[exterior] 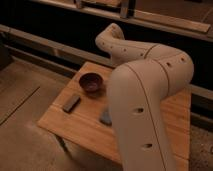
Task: Place the pepper in the ceramic cup
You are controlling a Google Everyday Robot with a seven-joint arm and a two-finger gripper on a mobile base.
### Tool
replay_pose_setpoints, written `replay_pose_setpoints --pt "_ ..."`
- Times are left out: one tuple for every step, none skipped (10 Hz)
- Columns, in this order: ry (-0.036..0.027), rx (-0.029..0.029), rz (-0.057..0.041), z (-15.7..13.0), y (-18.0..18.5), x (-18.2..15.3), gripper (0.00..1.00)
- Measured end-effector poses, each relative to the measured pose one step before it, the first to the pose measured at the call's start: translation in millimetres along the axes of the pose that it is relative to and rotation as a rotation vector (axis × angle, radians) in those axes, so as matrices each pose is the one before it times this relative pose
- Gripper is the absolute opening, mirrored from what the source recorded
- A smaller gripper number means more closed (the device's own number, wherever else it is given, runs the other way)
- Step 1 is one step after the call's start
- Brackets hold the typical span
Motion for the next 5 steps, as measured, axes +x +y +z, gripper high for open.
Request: replay_pose_setpoints --pt "0.00107 -0.00234 0.00115 1.36 1.45 -2.46 0.0" --pt "0.00141 -0.003 0.00044 1.2 1.77 -2.1 0.0" --pt "0.00394 -0.0041 -0.00023 1.41 2.04 -0.9 0.0" --pt "0.00315 -0.00339 -0.0006 0.62 1.37 0.19 0.0" --pt "0.00212 -0.00552 -0.00248 -0.01 2.65 0.32 0.0"
